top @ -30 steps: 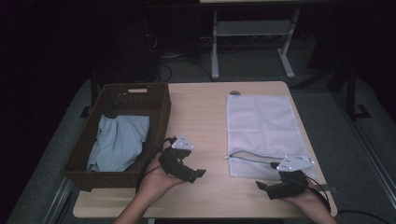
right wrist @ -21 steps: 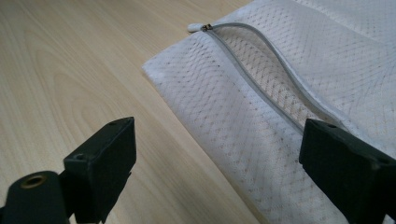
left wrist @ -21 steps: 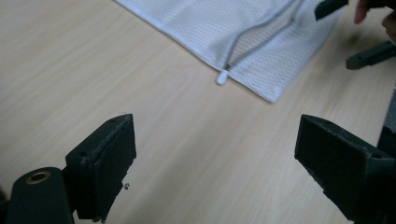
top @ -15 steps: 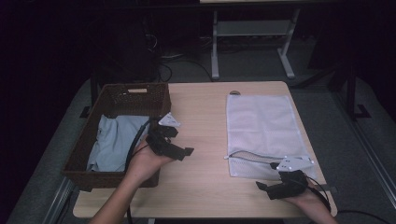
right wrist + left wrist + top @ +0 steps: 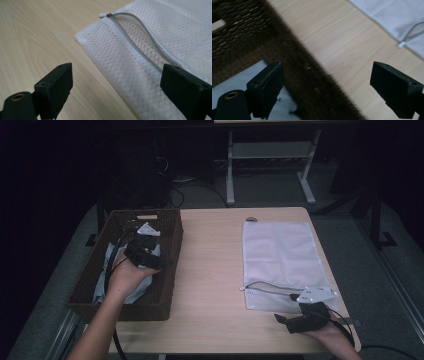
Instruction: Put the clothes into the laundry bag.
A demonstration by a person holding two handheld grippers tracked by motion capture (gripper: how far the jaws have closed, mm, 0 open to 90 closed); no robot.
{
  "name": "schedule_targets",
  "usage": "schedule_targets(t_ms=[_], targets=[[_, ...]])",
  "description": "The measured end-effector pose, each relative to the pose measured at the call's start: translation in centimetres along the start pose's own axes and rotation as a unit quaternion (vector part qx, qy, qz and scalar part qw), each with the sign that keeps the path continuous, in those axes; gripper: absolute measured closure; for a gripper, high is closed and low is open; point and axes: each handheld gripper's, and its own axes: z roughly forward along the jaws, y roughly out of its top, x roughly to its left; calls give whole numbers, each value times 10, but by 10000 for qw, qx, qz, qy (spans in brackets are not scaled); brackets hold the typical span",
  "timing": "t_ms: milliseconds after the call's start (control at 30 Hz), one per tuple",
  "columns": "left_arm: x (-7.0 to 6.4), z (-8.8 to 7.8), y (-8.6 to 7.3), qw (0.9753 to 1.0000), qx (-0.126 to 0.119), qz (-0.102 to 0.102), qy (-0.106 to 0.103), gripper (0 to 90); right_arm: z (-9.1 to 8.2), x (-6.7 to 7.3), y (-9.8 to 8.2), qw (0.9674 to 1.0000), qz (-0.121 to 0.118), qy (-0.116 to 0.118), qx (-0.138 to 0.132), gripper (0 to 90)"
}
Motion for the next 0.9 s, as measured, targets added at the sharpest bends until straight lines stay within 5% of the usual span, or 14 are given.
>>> schedule_targets(t_ms=[300,500,900], targets=[[38,16,-29,9979,368,-390,366,104,0,-1,0,10000,23,-15,2,103],[58,33,-48,9942,707,-656,477,100,1,-1,0,10000,29,-10,8,103],[68,59,-61,9880,1287,-697,495,96,1,-1,-1,10000,12,-45,39,103]])
